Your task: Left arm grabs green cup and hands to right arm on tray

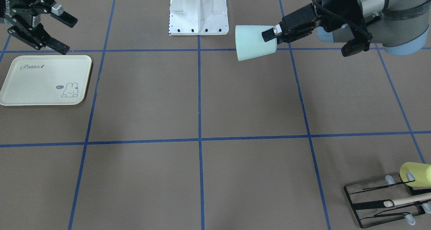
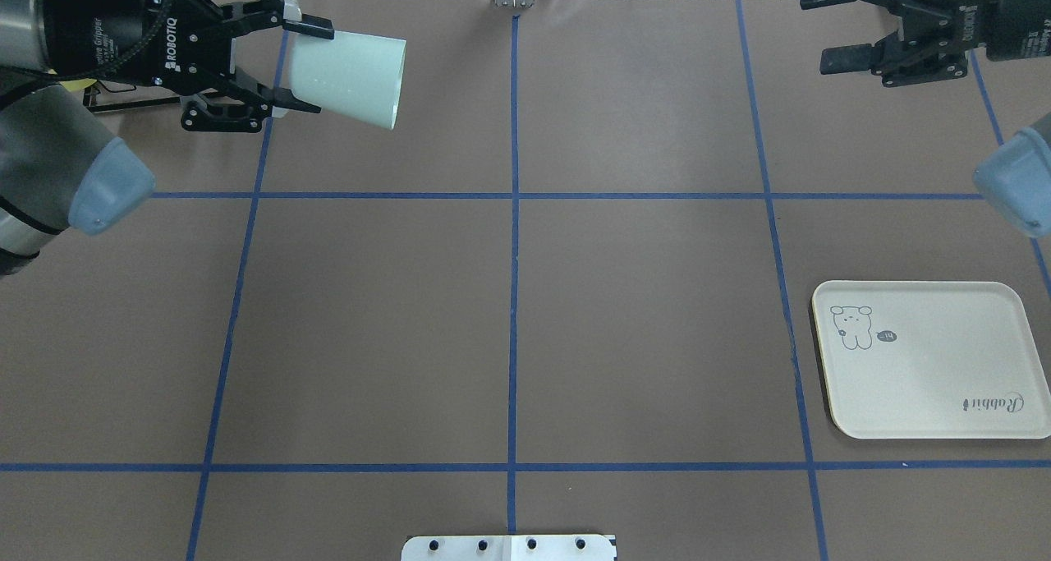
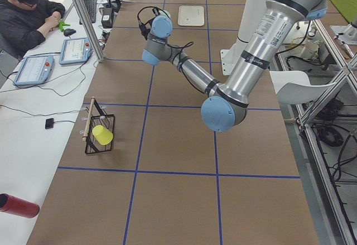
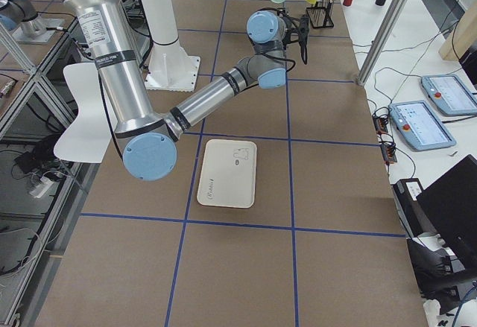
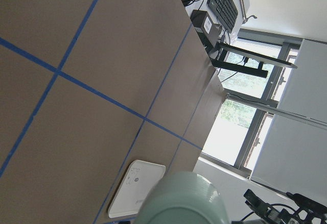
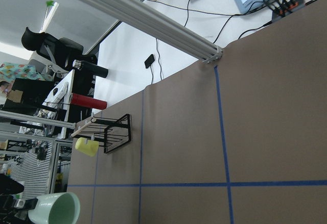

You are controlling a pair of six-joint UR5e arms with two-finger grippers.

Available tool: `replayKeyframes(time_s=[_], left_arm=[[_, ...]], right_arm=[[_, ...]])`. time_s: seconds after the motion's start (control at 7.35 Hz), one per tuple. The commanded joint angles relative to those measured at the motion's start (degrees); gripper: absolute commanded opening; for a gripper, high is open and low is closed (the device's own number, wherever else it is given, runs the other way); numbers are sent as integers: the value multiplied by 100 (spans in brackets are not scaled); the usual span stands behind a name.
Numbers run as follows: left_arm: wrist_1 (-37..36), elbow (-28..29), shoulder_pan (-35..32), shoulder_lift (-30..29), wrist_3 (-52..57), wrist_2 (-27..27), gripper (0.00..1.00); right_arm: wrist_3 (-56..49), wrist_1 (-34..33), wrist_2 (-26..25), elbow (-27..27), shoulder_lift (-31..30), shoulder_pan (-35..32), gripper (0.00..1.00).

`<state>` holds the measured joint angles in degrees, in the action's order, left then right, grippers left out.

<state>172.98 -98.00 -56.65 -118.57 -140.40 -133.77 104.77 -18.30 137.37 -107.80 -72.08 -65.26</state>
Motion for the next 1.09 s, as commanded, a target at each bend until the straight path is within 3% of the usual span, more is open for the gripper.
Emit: replayKeyframes(time_s=[0.0,0.41,0.68,0.82,0.95], left_arm=[[446,-289,539,0,-627,622,0],[447,-536,892,-8,-761,642,0],[456,-536,1365,-17,-752,957,0],[447,-554,1541,-26,-752,1193,0],[447,-563,1630,-26,-752,1335,0]], right_arm=[[682,650,-17,-13,53,302,100],[1535,1747,-884,-48,71,1056,100],[1905,2458,-1919,-66,54,1820,99],[1924,2541,-2072,-66,54,2085,99],[2159,2576,-2630,-74,54,2400,99]])
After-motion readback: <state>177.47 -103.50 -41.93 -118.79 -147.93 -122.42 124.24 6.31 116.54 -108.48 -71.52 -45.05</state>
